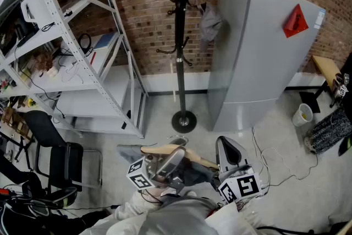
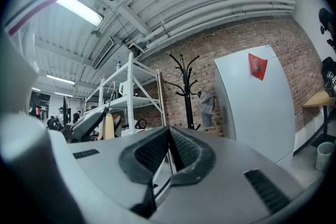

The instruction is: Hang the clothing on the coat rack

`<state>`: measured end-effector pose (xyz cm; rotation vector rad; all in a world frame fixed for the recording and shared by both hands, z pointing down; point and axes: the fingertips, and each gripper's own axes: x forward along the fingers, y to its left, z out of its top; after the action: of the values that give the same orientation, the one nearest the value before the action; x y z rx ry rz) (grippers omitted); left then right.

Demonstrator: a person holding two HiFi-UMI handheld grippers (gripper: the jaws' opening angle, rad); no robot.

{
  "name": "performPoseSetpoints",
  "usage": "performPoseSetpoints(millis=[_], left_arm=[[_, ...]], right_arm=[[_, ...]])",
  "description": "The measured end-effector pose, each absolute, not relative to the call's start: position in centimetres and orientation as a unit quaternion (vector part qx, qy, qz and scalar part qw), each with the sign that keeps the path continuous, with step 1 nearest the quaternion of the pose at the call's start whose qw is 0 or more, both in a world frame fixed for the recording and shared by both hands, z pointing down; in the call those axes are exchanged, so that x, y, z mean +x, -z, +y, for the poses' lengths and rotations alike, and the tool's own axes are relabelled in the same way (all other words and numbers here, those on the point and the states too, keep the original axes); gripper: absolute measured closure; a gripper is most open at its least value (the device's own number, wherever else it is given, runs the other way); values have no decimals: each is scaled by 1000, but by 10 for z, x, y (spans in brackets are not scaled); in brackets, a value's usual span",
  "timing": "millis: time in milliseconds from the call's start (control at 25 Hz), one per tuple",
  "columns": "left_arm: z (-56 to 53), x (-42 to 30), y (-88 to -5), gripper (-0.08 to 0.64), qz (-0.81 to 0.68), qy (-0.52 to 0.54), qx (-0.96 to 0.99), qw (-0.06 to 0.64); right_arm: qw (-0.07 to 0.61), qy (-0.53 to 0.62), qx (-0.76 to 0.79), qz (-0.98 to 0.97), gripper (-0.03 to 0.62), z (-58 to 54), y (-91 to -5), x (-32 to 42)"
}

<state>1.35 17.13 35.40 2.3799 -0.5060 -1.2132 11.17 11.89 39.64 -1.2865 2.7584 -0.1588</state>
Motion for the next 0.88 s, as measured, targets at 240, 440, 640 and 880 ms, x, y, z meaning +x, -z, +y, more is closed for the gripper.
performPoseSetpoints(millis=[240, 440, 640, 880], left_arm=[[171, 13, -356, 445, -187, 428, 862, 197], [162, 4, -354, 445, -192, 438, 858, 189], [146, -9, -359, 445, -193, 451, 850, 194], [115, -19, -365, 445, -183, 458, 846, 201]], right_arm=[[43, 65, -413, 907, 568, 119, -409, 111], [40, 64, -406, 911, 568, 111, -410, 106], [33, 69, -407, 910, 568, 98, -418, 100], [23, 67, -419, 905, 568, 69, -423, 92]])
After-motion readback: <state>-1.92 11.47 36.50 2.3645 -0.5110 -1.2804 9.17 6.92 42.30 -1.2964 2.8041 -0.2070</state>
